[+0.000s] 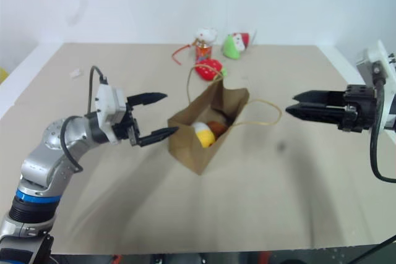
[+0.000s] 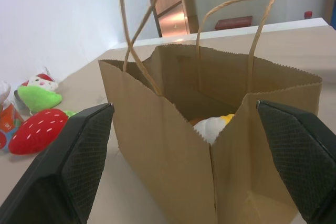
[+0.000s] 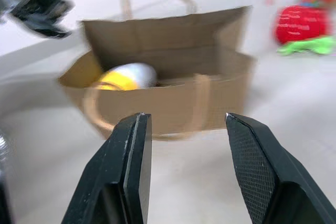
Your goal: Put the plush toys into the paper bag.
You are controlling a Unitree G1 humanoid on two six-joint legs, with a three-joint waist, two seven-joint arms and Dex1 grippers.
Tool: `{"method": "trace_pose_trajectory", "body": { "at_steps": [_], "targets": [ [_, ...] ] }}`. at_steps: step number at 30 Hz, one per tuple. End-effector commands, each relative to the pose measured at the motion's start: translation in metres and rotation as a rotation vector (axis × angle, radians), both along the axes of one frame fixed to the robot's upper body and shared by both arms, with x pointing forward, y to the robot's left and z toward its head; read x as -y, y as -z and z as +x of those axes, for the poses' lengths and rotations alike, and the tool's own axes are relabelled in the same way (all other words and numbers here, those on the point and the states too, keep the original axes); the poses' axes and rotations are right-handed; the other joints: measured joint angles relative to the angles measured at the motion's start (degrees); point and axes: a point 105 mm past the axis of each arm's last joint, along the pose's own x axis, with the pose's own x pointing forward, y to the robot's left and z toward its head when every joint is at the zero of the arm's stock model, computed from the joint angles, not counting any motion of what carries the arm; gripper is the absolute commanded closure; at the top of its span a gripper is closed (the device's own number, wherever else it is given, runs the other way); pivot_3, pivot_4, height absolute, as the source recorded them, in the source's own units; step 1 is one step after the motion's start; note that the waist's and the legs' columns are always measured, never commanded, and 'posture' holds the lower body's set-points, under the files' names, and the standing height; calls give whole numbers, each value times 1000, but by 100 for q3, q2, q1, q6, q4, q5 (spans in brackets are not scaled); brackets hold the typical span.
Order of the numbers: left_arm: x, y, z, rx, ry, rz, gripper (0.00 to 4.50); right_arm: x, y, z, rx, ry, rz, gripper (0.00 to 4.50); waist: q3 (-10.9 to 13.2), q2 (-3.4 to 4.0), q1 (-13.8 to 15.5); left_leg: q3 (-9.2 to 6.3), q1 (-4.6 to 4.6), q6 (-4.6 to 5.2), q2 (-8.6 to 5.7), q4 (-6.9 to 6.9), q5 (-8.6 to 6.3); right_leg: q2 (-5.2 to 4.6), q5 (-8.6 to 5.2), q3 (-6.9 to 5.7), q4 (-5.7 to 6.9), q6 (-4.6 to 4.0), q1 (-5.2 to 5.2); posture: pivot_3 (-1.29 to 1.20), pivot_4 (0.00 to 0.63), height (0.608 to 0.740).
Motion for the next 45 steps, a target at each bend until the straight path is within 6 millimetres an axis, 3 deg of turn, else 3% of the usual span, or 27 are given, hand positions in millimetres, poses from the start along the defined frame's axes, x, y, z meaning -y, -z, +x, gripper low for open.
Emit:
{"method": "trace_pose_trajectory", "body": {
  "at_steps": [1, 2, 3, 4, 8, 10, 18, 24, 32, 45],
  "targets": [
    [2, -9, -3, 53, 15, 8, 0, 19, -3, 4, 63, 72, 3, 3530, 0, 0, 0, 0, 0, 0, 0, 0, 0, 0, 0, 0, 0, 0, 0, 0, 150, 740],
    [2, -9, -2, 54, 15, 8, 0, 23, 7, 5, 44, 87, -24, 3758, 0, 0, 2, -2, -1, 0, -1, 0, 0, 0, 0, -1, 0, 0, 1, 0, 150, 740],
    [2, -9, -2, 55, 15, 8, 0, 26, 18, 5, 22, 94, -51, 4309, 0, 0, 3, -3, -1, 0, -1, -1, 0, 0, -1, -1, 0, 0, 1, 0, 150, 740],
    [2, -9, -2, 56, 14, 8, 0, 28, 30, 3, -8, 93, -80, 4425, 0, 1, 4, -6, -1, 0, -2, -1, 0, 0, -1, -2, 0, 1, 3, 0, 150, 740],
    [2, -9, -2, 59, 9, 3, 0, 16, 76, -10, -120, 8, -156, 4425, -3, 10, 7, -8, -2, 0, -4, -2, 0, 0, 10, -2, 1, 28, 3, 0, 150, 740],
    [2, -8, -4, 47, 15, -2, 0, -8, 85, -19, -152, -81, -136, 4425, -4, 12, -17, -11, 0, 0, -4, -3, 0, 2, 10, -3, 2, 29, 5, 0, 150, 740],
    [0, -4, -25, -87, 132, -10, 0, -95, 63, -42, -104, -370, -3, 4425, -1, 7, -20, -21, 10, -5, 10, 2, 4, 29, 5, -3, 5, 0, 5, 0, 150, 740],
    [-3, 3, -27, -146, 112, 7, 0, -134, 62, -30, -22, -429, 42, 4425, 0, 4, -15, -13, 5, -6, 4, 3, 5, 16, 3, 4, 1, -1, 5, 0, 150, 740],
    [-8, 13, -18, -169, -12, -16, 0, -156, 61, -10, 32, -423, 62, 4425, 0, 3, -14, -15, -4, -5, 0, 0, 3, 11, 1, 3, 1, 0, 1, 0, 150, 740],
    [13, 13, -31, -183, 86, -16, 0, -177, 63, -2, 72, -466, 53, 4425, 0, 3, -14, -16, -2, -5, 5, 0, 3, 17, 2, 1, 1, -2, 1, 0, 150, 740]
  ]
}}
